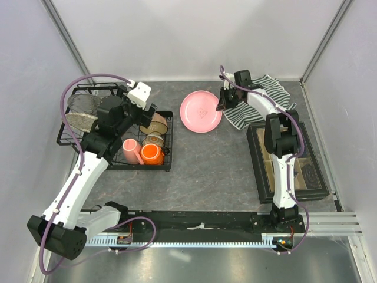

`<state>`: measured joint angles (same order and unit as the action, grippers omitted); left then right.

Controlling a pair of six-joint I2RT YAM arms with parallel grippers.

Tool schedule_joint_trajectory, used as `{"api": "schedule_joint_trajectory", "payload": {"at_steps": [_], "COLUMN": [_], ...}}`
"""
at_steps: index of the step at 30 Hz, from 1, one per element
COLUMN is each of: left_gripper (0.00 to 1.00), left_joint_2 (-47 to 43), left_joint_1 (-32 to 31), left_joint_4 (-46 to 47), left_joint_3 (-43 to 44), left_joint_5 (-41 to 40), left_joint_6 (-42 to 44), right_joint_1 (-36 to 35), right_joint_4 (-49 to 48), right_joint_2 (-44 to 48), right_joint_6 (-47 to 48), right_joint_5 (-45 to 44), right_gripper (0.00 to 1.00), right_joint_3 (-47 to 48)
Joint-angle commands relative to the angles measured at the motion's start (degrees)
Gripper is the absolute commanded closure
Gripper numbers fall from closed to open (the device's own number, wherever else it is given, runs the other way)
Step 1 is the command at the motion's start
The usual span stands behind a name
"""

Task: Unload the mixed dishes from the dish rack
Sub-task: Place the plate at the center of the board.

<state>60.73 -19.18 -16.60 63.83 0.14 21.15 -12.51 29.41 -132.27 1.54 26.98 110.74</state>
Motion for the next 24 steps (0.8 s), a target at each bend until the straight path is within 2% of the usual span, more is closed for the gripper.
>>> {"api": "schedule_joint_trajectory", "payload": {"at_steps": [1, 7, 14, 24], "left_gripper": [0.09, 0.09, 0.09, 0.09], "left_joint_2": [-2.19, -2.46, -2.63, -3.16], "left_joint_1": [0.37, 0.28, 0.37, 0.37], "left_joint_4": [1.04, 1.22, 1.13, 1.57], "left_joint_3": [-0.81, -1.78, -2.22, -3.45], "left_joint_5": [0.83, 0.91, 1.00, 0.91], "left_joint_6": [1.79, 2.14, 2.49, 2.67], "right_joint_1": [0.30, 0.38, 0.38, 0.39], "right_joint_4": [0.91, 1.97, 3.20, 3.37], "right_joint_2": [-0.97, -3.08, -5.19, -5.81], "right_joint_6": [2.06, 3.38, 4.35, 5.31], "right_joint_5": [1.05, -0.26, -1.58, -2.81], "right_gripper": [1.00, 0.98, 0.79, 0.68], "right_joint_3": [2.55, 2.90, 3.78, 2.73]}}
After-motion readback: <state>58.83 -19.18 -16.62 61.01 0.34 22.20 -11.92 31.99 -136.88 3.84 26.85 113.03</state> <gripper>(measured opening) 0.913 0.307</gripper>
